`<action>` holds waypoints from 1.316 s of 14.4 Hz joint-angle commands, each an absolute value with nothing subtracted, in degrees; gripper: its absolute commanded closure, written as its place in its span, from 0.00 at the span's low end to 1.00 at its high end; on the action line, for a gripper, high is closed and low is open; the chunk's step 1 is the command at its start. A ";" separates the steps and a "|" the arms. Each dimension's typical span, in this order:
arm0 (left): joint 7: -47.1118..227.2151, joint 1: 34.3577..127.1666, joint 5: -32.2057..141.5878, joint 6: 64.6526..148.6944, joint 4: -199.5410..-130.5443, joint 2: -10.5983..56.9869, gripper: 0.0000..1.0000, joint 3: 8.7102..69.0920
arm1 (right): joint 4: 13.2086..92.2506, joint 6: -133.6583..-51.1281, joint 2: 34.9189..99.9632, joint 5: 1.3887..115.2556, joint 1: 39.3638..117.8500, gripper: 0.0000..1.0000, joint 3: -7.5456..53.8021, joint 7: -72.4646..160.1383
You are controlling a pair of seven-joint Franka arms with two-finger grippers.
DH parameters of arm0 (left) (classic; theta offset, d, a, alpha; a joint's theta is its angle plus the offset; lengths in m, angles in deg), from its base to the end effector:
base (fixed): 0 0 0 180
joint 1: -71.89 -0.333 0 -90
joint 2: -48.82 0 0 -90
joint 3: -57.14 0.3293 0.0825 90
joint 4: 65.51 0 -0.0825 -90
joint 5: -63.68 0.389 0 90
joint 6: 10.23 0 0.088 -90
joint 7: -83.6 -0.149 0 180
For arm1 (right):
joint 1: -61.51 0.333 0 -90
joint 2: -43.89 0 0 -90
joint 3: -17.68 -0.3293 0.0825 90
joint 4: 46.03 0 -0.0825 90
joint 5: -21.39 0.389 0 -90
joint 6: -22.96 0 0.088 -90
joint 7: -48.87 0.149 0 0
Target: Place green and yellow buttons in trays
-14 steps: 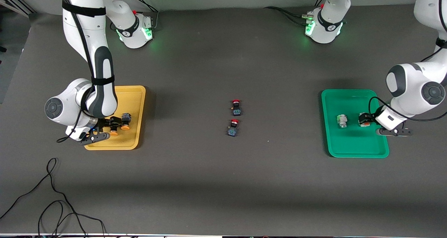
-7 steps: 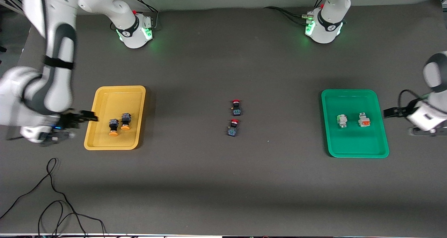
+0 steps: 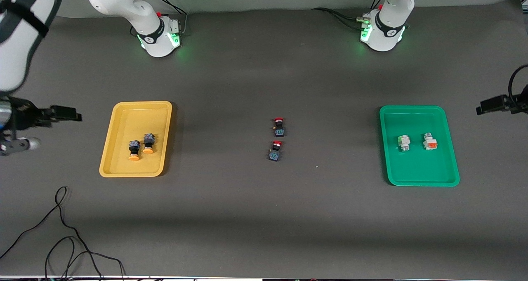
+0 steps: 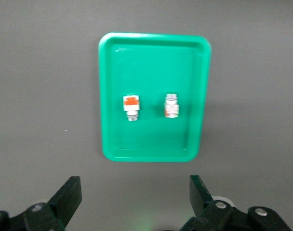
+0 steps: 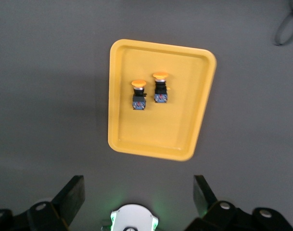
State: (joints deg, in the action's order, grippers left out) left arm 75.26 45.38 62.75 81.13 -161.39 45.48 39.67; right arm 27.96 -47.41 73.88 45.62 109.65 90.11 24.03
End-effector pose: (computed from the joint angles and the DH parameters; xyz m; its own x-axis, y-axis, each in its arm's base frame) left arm 0.5578 0.0899 0.5180 0.9918 0.0095 -0.1278 0.0164 -0.9985 0.0526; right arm 0.5974 -0.0273 0.5488 0.9630 0.0893 -0.2543 0.0833 -0.9959 -0.0342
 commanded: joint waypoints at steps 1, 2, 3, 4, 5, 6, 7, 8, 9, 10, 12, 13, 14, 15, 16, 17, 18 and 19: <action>77.00 51.99 60.96 78.73 -161.22 48.11 0.00 42.53 | 20.17 -41.48 75.00 41.00 109.23 0.00 90.63 29.78; 79.01 56.20 60.87 78.63 -161.04 48.46 0.00 45.42 | 20.15 -39.98 75.00 40.64 109.23 0.00 90.72 30.23; 81.03 60.94 60.87 78.46 -160.52 48.64 0.00 48.41 | 20.15 -39.01 74.92 41.33 109.23 0.00 90.63 32.50; 82.27 64.99 60.87 78.28 -159.91 48.55 0.00 51.22 | 19.98 -39.00 74.83 41.77 109.32 0.00 90.02 35.91; 83.33 69.21 60.87 77.93 -159.55 48.55 0.00 54.12 | 19.80 -39.00 74.83 42.91 109.41 0.00 89.58 38.65; 84.03 73.17 60.87 77.93 -158.85 48.55 0.00 57.02 | 19.80 -39.00 74.83 43.97 109.41 0.00 89.57 40.41; 84.74 76.08 60.87 77.93 -158.50 48.55 0.00 58.96 | 19.98 -39.00 74.83 44.85 109.41 0.00 90.01 40.78; 84.92 76.63 60.87 77.84 -158.41 48.64 0.00 59.07 | 20.06 -39.00 74.83 45.46 109.41 0.00 90.54 41.83; 84.83 76.55 60.87 77.67 -158.06 48.64 0.00 58.99 | 20.15 -39.00 74.83 45.99 109.32 0.00 90.80 43.84; 84.74 76.63 60.96 77.58 -157.71 48.64 0.00 58.98 | 20.33 -39.00 74.65 46.17 109.15 0.00 90.89 44.47; 84.66 76.55 60.87 77.23 -157.62 48.73 0.00 58.90 | 20.59 -39.17 73.17 46.17 108.54 0.00 89.67 44.82; 84.48 76.46 60.96 76.96 -157.44 48.81 0.00 58.90 | 20.51 -39.44 72.20 46.00 107.31 0.00 87.75 45.26; 84.13 76.28 60.96 76.79 -157.35 48.82 0.00 58.98 | 20.07 -39.44 70.28 45.04 103.38 0.00 82.77 45.61; 84.13 76.20 61.05 76.79 -157.26 48.90 0.00 58.98 | 20.06 -39.61 68.52 43.20 98.82 0.00 76.37 45.96; 84.13 76.19 61.31 76.79 -157.26 49.08 0.00 58.98 | 19.98 -39.70 66.76 39.18 94.95 0.00 69.08 46.06; 84.04 76.19 61.74 76.79 -157.26 49.25 0.00 58.98 | 19.98 -40.14 64.91 34.36 90.90 0.00 61.61 46.75; 84.04 76.19 61.75 76.79 -157.26 49.26 0.00 58.98 | 20.33 -41.62 62.55 29.61 85.73 0.00 53.10 47.46; 83.95 76.19 61.75 76.70 -157.35 49.26 0.00 58.98 | 20.94 -42.51 60.69 25.82 80.20 0.00 44.48 47.55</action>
State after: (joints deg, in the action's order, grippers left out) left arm 84.07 75.35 61.40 78.05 -157.90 48.61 58.26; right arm 20.31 -41.06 66.34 32.92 89.41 60.82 44.31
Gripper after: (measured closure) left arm 0.000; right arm 0.000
